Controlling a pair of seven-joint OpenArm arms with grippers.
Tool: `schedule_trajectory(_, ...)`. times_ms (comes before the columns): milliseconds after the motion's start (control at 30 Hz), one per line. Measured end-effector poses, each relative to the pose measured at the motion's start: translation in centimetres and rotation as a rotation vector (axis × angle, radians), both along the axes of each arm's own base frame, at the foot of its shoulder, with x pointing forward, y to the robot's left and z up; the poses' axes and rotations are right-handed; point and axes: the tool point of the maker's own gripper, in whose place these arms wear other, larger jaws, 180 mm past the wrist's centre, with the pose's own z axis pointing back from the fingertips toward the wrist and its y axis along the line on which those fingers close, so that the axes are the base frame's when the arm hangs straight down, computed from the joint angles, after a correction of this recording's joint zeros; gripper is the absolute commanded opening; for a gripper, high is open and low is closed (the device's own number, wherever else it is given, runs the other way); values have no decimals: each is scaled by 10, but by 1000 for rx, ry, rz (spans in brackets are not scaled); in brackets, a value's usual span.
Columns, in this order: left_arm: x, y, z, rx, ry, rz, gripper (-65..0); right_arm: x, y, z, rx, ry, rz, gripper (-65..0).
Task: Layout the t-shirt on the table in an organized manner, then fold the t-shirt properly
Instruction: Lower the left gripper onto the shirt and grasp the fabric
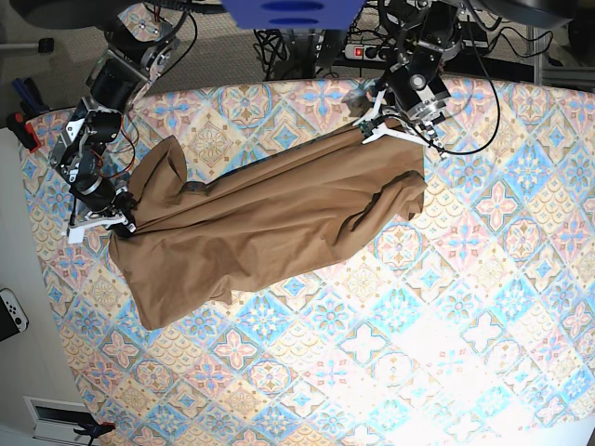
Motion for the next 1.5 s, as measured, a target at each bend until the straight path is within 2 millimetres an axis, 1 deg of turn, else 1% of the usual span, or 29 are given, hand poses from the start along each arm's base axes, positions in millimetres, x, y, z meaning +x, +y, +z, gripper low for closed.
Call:
schedule_trajectory(100,10,4,5,38,-35,5,-650,0,0,0,-1,0,-1,-650)
schedule_trajectory(133,15,5,8,50,-53,17,-625,0,0,0,-1,0,-1,-650)
schedule_trajectory(233,20,8,11,73,-74,23,-456,0,0,1,-3,-2,0,-650)
schedule_trajectory(300,18,8,11,85,-69,38,-368,0,-1,1,-3,-1,-2,-650)
schedule_trajectory(367,20,3,12,69,-74,42,-306,0,-1,0,-4,2,-2,-650)
schedule_trajectory(400,22,1,12,65,-80,39,-295,0,-1,1,-4,2,-1,-650)
schedule_trajectory(467,23,-4,12,58,-80,26,-294,0,0,0,-4,3,1,-650)
schedule_trajectory(600,18,-26,10,27,-68,-50,-294,0,0,0,-4,3,0,-650)
schedule_trajectory(700,22,-29,11,11,-75,-37,-294,0,0,0,-4,3,1,-650)
schedule_trajectory(733,27,-32,14,-5,-88,-16,-294,0,0,1,-5,2,0,-650)
schedule_trajectory(867,68,-37,36,-68,-194,107,-294,0,0,1,-3,0,0,-650)
schedule_trajectory(900,77,-41,42,-88,-221,125,-294,0,0,1,-4,1,0,-650)
schedule_trajectory(967,91,-45,51,-128,-257,169,-294,0,1,0,-2,2,1,-650)
schedule_trajectory(1067,106,-39,62,-139,-298,214,-294,0,1,0,-2,2,2,-650)
schedule_trajectory(1167,109,-33,64,-124,-309,227,-294,0,1,0,-3,2,1,-650)
schedule_trajectory(1233,111,-21,64,-114,-311,249,-294,0,1,0,-2,2,1,-650)
schedule_trajectory(1333,116,-5,54,-62,-282,275,-294,1,0,1,-4,0,1,-650)
schedule_trajectory(1467,113,1,40,-32,-233,267,-294,0,0,0,-4,3,-1,-650)
schedule_trajectory(1500,115,-1,37,-40,-235,259,-294,0,0,0,-4,3,-1,-650)
